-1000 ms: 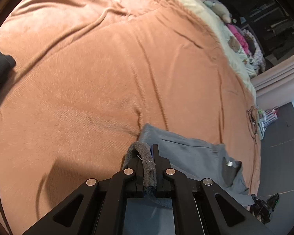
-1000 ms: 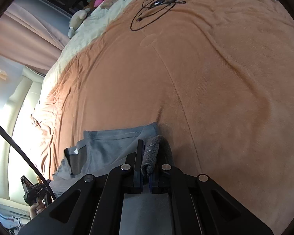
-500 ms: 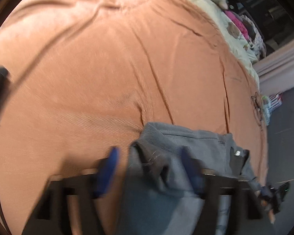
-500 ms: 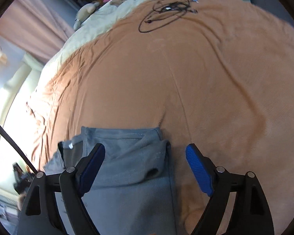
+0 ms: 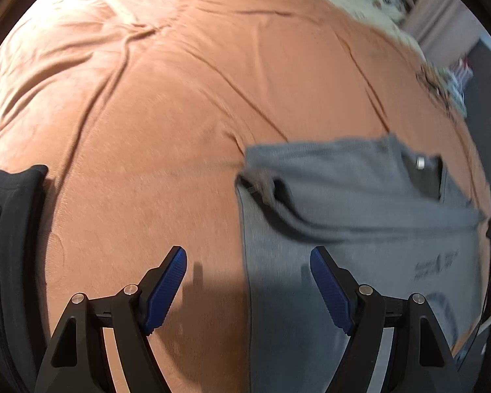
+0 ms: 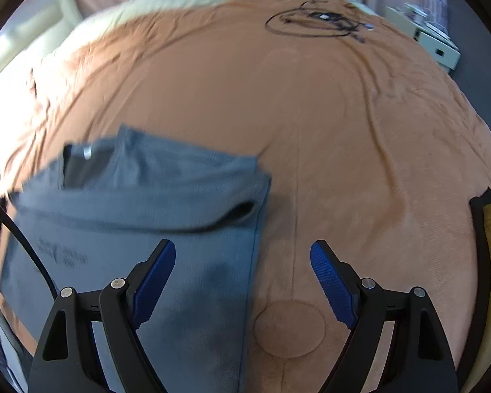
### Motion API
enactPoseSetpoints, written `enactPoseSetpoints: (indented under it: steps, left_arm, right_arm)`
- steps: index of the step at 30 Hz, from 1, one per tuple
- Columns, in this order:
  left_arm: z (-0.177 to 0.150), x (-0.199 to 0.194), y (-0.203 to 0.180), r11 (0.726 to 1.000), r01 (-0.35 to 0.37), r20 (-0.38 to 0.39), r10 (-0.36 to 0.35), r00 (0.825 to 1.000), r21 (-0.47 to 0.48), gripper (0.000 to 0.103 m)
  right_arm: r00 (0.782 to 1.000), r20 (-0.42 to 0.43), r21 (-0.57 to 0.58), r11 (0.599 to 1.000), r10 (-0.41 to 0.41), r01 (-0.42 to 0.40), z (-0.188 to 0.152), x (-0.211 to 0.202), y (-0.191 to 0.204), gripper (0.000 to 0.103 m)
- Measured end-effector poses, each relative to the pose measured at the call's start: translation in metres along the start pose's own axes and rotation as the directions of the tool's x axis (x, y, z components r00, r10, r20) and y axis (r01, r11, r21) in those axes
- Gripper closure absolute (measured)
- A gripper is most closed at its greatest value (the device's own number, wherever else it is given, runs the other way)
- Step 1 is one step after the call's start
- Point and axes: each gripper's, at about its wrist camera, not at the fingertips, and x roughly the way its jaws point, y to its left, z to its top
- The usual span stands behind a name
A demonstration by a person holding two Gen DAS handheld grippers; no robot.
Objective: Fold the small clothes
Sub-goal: 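Grasp the folded edge of the shirt with both grippers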
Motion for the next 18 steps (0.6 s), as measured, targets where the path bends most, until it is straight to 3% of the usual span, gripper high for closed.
enactPoseSetpoints:
  steps: [7,18]
  left_arm:
    - [0.003,0.036,-0.009,0.998,-0.060,-0.056,0.062,0.997,0.037,0.024]
    - [0.058,0.060,-0.003,0.996,-0.082,0.021,0.083,0.996,-0.035,0.024]
  right_arm:
    - [0.993,-0.081,-0.028,0.996,-0.083,0.081,0.008,0.039,0.011,0.019]
    - [0.994,-0.050,0.045,0.994,-0.095,0.097,0.049,0.080,-0.004,0.019]
